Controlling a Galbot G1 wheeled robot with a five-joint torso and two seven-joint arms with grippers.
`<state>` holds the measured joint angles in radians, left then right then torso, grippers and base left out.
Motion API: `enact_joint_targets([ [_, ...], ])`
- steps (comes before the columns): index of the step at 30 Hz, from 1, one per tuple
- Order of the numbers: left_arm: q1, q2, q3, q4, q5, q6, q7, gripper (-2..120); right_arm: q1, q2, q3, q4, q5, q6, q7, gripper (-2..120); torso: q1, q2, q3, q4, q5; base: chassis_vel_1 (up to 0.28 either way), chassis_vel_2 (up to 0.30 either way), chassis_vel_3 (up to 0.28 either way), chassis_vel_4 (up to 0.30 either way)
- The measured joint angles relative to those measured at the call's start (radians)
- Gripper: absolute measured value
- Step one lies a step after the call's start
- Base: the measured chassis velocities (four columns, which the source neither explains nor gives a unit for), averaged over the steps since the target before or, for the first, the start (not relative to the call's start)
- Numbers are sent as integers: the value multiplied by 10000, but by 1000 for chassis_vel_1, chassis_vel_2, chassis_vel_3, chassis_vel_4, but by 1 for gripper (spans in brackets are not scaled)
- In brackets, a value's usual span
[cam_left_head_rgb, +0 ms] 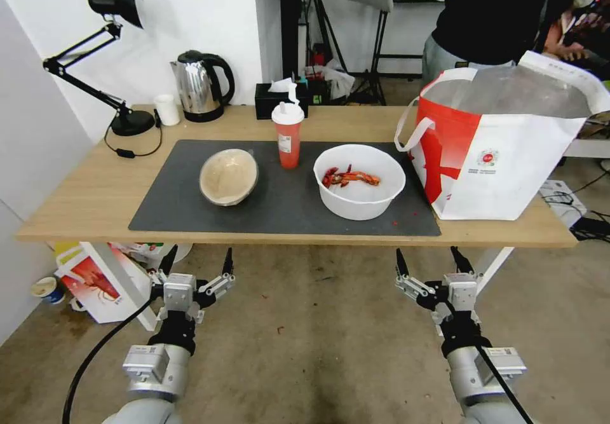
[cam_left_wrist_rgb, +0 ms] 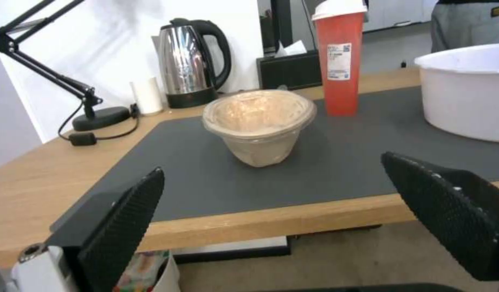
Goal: Pick up the trash from the table and place it into the takeout bag.
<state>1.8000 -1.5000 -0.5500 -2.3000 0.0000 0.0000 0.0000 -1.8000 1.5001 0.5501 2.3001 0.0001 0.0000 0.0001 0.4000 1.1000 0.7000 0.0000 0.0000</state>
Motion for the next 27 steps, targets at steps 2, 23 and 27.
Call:
enact_joint_targets([
  [2,0,0,0,0,0,0,0,100,0,0,0,0,-1,0,0,100,0,0,0,0,0,0,0,0,0],
  [23,0,0,0,0,0,0,-1,100,1610,-2557,-163,8,894,232,-259,100,0,0,1,0,2,0,0,0,0],
  [27,0,0,0,0,0,0,0,100,2168,-3438,-217,17,1202,319,-354,100,0,-1,1,0,2,0,0,0,0],
])
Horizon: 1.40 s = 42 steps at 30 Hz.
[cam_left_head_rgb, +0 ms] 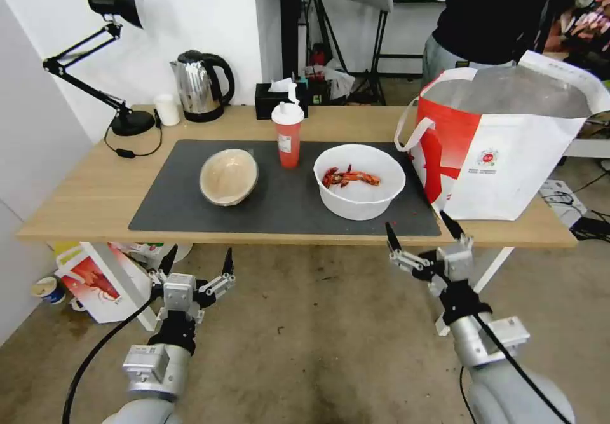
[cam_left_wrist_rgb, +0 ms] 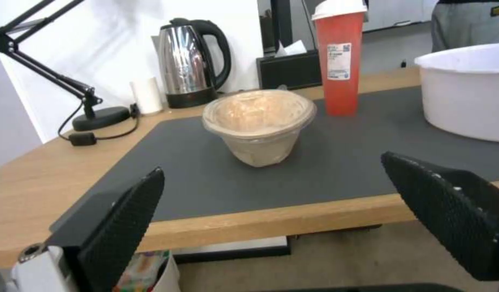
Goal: Pick up the trash from the table and place it into the takeout bag.
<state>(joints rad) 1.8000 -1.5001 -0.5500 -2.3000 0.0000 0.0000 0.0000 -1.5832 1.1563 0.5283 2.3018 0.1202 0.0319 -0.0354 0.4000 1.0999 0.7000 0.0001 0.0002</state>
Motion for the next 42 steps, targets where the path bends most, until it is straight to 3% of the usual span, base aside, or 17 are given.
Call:
enact_joint_targets([
  [36,0,0,0,0,-1,0,0,100,5519,-8726,-522,85,3061,839,-924,100,0,1,0,0,-8,0,0,0,0],
  [42,0,0,0,0,0,0,0,100,5638,-8913,-537,88,3131,857,-944,100,0,1,0,-1,1,0,0,0,0],
])
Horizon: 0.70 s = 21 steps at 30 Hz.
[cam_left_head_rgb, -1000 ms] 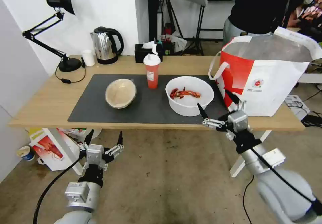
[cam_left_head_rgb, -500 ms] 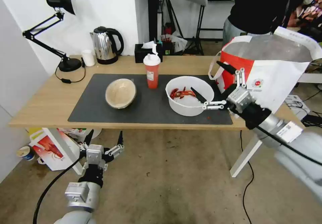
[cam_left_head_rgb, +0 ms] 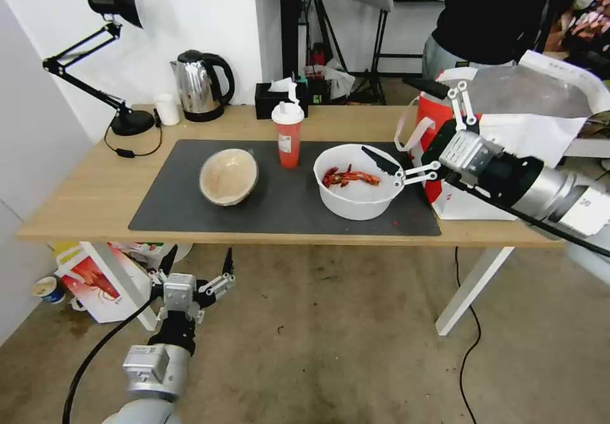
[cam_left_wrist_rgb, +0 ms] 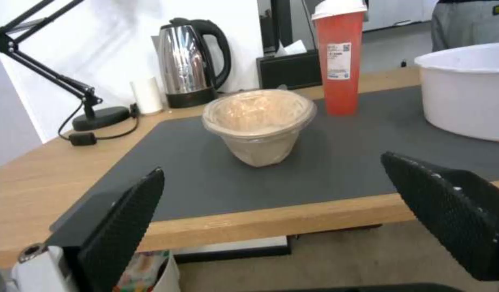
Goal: Pick up the trash from the table and place it into the takeout bag.
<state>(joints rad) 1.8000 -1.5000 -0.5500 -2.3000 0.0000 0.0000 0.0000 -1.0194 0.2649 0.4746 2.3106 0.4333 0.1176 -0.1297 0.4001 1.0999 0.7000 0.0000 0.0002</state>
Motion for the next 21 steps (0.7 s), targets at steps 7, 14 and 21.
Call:
enact_joint_targets([
  [7,0,0,0,0,0,0,0,100,290,-363,-193,-431,33,65,-753,100,0,0,-1,0,-4,0,0,0,0],
  [14,0,0,-1,0,0,0,0,100,625,-746,-446,-1126,18,129,-1857,100,0,-1,0,1,-2,0,0,0,0],
  [21,0,0,0,0,0,0,0,100,712,-850,-502,-1241,-25,168,-2108,100,0,0,-1,0,0,0,0,0,0],
])
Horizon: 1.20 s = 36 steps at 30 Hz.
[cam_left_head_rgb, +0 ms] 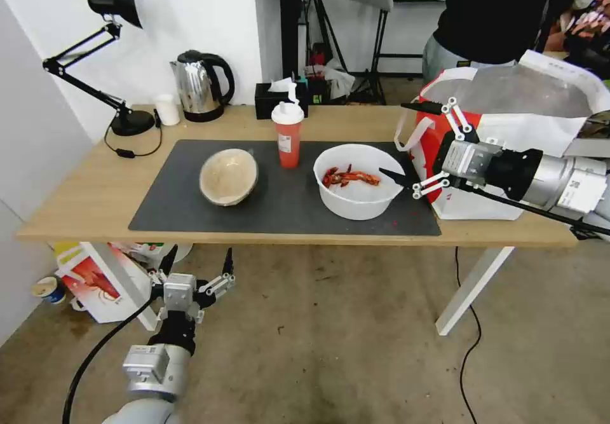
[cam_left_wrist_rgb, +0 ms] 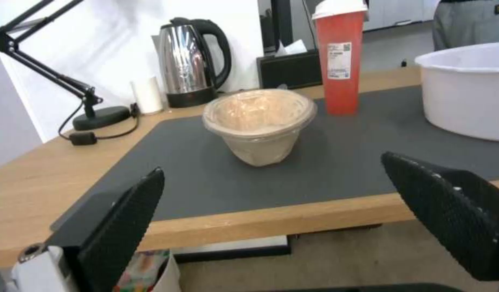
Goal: Pick up the trash from the table and place it into the takeout bag.
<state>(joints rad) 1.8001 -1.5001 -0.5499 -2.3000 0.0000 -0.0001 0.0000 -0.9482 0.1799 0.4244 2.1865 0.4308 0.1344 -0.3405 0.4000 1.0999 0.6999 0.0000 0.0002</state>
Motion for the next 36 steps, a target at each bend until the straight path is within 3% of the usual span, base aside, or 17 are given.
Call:
enact_joint_targets([
  [3,0,0,-2,0,0,0,-1,100,368,-231,-245,-503,-404,105,-1035,100,0,-1,1,1,-6,0,0,0,0],
  [6,-1,2,1,0,0,0,0,100,372,-158,-308,-330,-266,109,-687,100,1,0,0,-2,3,0,0,0,0],
  [8,1,0,-1,0,0,0,0,100,1109,-182,-1280,-675,-580,109,-1489,100,0,0,0,2,-1,0,0,0,0],
  [15,0,0,0,0,0,0,0,100,1324,-190,-1545,-744,-616,122,-1729,100,0,0,0,0,-4,0,0,0,0],
  [23,0,0,-1,0,0,0,0,100,2843,-235,-3730,-714,1506,-309,-2955,100,0,0,1,2,-2,0,0,0,0],
  [28,0,0,0,0,0,0,0,100,2917,-182,-3950,-623,2224,-640,-2931,100,0,0,0,2,-3,0,0,0,0],
  [36,0,0,-1,0,0,0,0,100,2905,-222,-3882,-551,2247,-668,-2864,100,0,0,0,0,-2,0,0,0,0],
])
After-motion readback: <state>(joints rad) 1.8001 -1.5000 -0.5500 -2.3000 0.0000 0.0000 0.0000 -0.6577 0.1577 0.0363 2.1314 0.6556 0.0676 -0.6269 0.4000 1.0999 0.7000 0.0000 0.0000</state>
